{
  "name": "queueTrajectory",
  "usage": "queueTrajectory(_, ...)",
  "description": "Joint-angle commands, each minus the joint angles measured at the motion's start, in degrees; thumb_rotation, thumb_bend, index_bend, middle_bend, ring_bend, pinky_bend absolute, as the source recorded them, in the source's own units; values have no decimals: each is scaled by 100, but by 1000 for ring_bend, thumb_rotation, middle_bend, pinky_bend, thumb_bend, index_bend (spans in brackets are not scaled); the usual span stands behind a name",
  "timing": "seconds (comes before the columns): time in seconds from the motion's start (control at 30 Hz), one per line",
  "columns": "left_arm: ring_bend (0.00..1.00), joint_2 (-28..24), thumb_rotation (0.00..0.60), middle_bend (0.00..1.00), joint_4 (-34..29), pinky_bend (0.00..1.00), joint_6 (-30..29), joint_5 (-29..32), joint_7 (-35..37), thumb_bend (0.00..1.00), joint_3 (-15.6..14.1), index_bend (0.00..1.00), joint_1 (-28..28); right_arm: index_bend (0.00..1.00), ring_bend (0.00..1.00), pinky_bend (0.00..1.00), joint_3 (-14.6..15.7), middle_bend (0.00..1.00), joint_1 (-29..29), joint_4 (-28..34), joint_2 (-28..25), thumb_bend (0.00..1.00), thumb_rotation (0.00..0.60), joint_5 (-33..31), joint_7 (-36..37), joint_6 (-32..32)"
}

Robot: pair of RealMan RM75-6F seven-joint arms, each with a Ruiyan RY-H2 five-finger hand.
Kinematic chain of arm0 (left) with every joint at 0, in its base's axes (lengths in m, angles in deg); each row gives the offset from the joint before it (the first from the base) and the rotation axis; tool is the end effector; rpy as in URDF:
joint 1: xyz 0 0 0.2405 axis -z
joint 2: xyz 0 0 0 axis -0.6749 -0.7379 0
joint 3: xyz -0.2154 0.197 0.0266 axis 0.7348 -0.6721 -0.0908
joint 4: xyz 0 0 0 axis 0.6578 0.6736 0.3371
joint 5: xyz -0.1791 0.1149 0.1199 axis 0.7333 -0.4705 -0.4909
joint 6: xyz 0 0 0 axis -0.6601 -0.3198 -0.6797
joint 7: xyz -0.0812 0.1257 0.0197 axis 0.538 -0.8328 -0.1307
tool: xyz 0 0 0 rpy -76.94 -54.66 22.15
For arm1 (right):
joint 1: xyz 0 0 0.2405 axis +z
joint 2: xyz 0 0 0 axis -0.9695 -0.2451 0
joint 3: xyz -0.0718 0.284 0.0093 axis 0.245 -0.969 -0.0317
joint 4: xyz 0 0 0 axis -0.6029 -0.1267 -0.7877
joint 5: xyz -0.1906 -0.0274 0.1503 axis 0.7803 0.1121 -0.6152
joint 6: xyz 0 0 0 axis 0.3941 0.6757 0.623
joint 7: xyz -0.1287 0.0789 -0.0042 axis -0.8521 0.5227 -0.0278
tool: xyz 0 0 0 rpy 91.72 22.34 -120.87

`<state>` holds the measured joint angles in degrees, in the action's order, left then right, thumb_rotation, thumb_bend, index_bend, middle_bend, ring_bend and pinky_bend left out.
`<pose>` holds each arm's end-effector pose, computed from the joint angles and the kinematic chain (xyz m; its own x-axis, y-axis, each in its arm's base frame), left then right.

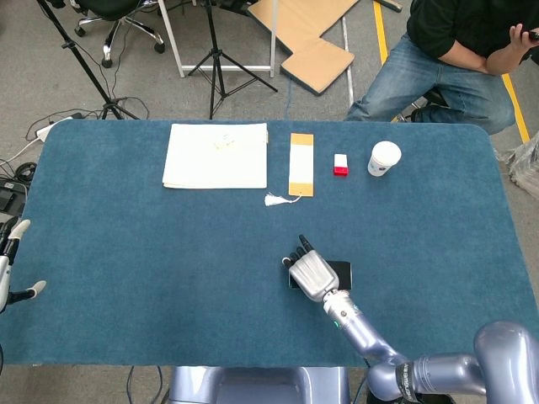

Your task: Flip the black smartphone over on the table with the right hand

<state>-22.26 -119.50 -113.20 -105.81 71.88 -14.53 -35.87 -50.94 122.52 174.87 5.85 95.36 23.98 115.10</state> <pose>-0.3693 0.2133 0.1579 0.4728 0.0222 0.8809 0.8749 0.1069 -0.4723 -0.1488 -0.3162 -0.1036 0.7957 -0.1223 0.5932 -0.5411 -0.5835 0.6056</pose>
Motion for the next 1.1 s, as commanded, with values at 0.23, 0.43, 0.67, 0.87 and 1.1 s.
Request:
queueTrajectory(0.23, 0, 15, 600, 0, -44, 0, -23, -30, -56, 0, -21, 0, -4, 449, 271, 127, -310, 525, -558, -216, -163, 205, 600, 1057, 2191, 645)
queueTrajectory(0.43, 0, 13, 600, 0, -69, 0, -26, -25, -60, 0, -23, 0, -7, 449, 271, 127, -561, 525, -909, -845, 112, 223, 600, 1502, 4146, 983)
queueTrajectory(0.67, 0, 3, 600, 0, -83, 0, -20, -22, -49, 0, -25, 0, -6, 450, 270, 127, -879, 524, -1115, -1291, 305, 226, 600, 1614, 6095, 981)
queueTrajectory(0.87, 0, 2, 600, 0, -90, 0, -6, -23, -54, 0, -35, 0, -3, 454, 267, 188, -1102, 524, -1303, -1397, 357, 242, 600, 1612, 7971, 833)
queueTrajectory(1.1, 0, 19, 600, 0, -102, 0, 0, -19, -97, 0, -43, 0, 2, 450, 266, 227, -1416, 520, -1486, -1034, 156, 296, 600, 1002, 9665, -9)
